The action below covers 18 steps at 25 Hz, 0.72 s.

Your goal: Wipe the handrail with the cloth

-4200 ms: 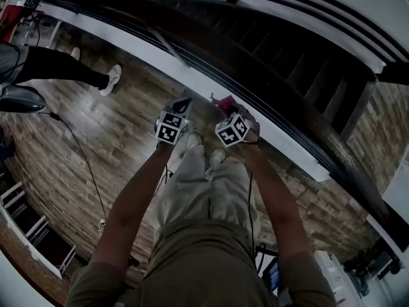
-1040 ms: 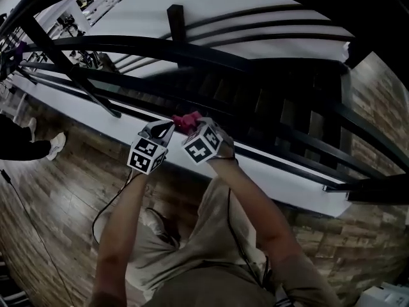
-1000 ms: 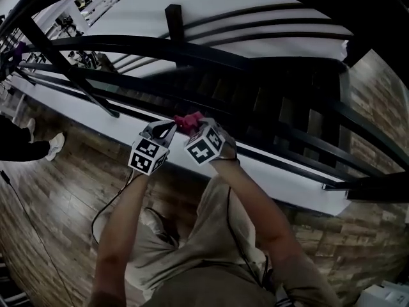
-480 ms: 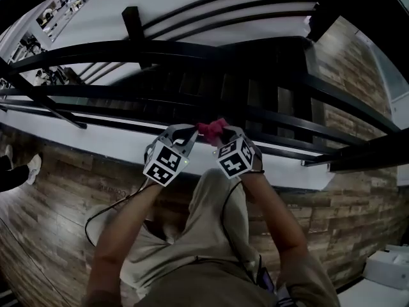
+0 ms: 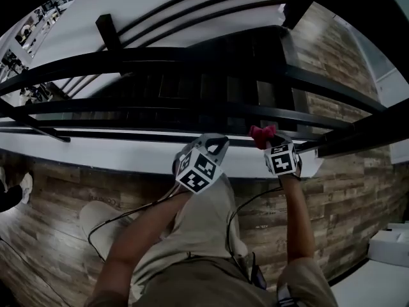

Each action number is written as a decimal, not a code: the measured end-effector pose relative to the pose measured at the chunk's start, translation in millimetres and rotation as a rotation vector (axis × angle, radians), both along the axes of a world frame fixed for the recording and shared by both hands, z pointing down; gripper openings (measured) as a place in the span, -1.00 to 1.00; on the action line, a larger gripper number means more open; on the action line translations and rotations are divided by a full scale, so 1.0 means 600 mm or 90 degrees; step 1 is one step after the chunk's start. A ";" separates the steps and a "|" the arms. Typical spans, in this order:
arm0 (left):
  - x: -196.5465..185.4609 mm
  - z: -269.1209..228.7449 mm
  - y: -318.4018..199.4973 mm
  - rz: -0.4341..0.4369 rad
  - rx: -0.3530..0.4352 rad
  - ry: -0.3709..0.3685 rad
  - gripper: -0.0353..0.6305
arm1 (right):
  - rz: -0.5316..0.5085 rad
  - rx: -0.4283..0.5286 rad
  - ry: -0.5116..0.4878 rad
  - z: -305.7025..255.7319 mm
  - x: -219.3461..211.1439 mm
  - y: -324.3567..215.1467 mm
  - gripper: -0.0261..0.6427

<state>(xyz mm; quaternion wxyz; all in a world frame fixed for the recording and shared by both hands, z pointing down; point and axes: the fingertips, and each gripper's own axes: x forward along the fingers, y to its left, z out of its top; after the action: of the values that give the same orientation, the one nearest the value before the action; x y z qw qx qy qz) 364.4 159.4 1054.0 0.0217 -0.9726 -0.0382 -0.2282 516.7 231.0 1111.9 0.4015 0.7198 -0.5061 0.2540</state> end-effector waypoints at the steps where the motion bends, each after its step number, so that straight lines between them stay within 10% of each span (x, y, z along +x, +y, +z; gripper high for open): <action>1: 0.017 -0.004 0.016 0.012 -0.002 0.002 -0.84 | 0.031 -0.017 0.016 0.005 0.044 0.040 -0.74; 6: 0.080 -0.023 0.072 0.078 0.012 0.008 -0.84 | 0.161 -0.154 0.071 0.078 0.262 0.240 -0.75; 12: 0.026 -0.052 0.038 0.074 0.044 0.018 -0.84 | 0.223 -0.063 0.143 0.007 0.313 0.298 -0.75; 18: -0.089 -0.091 -0.052 0.014 0.077 0.051 -0.84 | 0.048 0.058 0.007 -0.050 0.100 0.135 -0.75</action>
<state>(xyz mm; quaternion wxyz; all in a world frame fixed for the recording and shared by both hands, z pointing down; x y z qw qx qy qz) 311.2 128.4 999.6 0.0840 -0.9774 -0.0341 -0.1908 577.0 312.1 1081.8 0.3612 0.7572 -0.4877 0.2413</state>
